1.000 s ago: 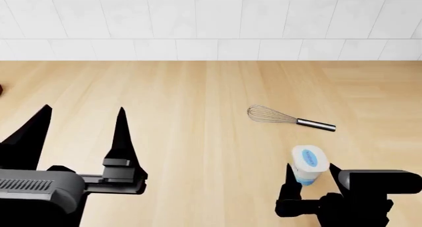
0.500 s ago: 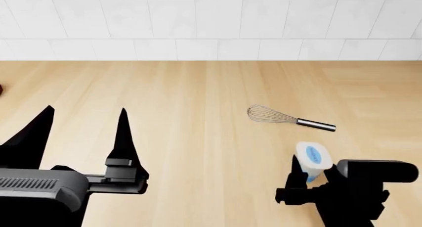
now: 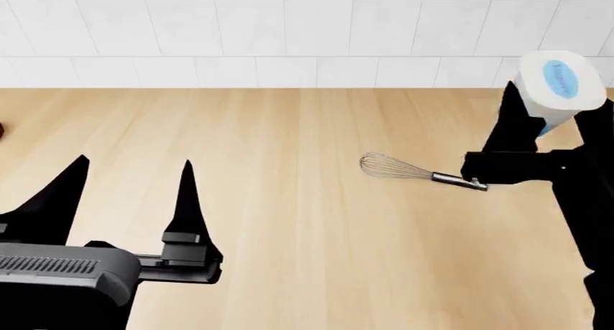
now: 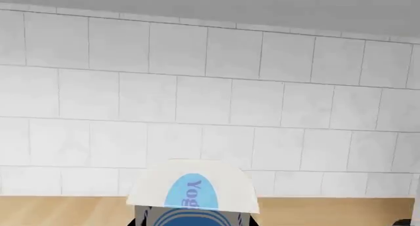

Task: Pick the yogurt and canned food from the counter and place them in the cabinets closest to them.

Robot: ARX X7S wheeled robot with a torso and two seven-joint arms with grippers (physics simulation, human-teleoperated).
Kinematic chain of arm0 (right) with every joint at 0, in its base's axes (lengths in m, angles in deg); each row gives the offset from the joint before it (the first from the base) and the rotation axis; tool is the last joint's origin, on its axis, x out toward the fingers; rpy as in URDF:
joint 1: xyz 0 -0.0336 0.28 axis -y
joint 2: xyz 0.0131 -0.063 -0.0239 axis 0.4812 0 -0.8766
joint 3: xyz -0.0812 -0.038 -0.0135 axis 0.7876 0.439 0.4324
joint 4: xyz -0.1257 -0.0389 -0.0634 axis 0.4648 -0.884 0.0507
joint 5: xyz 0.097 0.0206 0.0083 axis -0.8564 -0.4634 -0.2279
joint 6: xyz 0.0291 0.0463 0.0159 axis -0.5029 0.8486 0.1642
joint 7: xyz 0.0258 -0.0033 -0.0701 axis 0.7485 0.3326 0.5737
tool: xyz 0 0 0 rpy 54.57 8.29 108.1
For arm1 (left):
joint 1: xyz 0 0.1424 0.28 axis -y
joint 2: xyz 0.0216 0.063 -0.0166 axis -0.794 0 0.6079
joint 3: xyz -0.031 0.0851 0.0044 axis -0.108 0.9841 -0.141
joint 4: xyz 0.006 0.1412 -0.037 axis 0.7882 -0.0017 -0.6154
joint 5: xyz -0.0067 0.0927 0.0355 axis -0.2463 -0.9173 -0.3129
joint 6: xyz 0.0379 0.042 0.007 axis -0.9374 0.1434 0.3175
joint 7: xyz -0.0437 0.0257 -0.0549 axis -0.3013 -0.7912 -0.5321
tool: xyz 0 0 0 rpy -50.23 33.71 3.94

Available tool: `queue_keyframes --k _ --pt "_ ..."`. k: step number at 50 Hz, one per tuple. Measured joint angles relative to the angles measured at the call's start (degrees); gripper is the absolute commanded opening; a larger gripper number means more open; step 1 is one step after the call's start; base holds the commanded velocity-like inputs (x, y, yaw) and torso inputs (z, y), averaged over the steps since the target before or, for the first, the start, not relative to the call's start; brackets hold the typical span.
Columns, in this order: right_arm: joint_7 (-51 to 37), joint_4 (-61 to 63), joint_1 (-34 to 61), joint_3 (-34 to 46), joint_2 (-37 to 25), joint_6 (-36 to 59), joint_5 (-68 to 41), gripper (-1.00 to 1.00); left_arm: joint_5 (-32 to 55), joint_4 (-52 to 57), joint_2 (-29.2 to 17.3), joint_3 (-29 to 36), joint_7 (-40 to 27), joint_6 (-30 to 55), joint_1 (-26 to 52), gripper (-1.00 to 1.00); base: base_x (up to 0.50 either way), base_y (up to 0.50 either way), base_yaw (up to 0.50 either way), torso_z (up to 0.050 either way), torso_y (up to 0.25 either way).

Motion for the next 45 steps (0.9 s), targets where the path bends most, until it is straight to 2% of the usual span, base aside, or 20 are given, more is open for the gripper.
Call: queue_keyframes --k 9,21,35,45 --pt "-0.4 -0.8 14.6 -16.6 1.3 14.8 -11.5 -1.0 0.4 -0.7 1.3 0.4 0.6 0.3 0.5 1.0 0.0 0.0 0.0 0.0 0.0" --pt "0.8 -8.0 21.5 -34.7 7.3 29.0 -15.9 -1.0 0.9 -1.0 2.0 0.6 1.0 0.5 1.1 1.0 0.0 0.0 0.0 0.0 0.0" --pt "7.0 -21.6 23.6 -45.8 18.4 38.8 -9.6 -1.0 0.8 -1.4 2.0 1.0 1.6 0.2 1.0 1.0 0.0 0.0 0.0 0.0 0.0" --pt "16.6 -38.3 21.2 -49.0 27.4 38.5 -0.9 -1.0 1.0 -1.3 2.8 1.5 1.7 1.3 1.6 1.0 0.0 0.0 0.0 0.0 0.0"
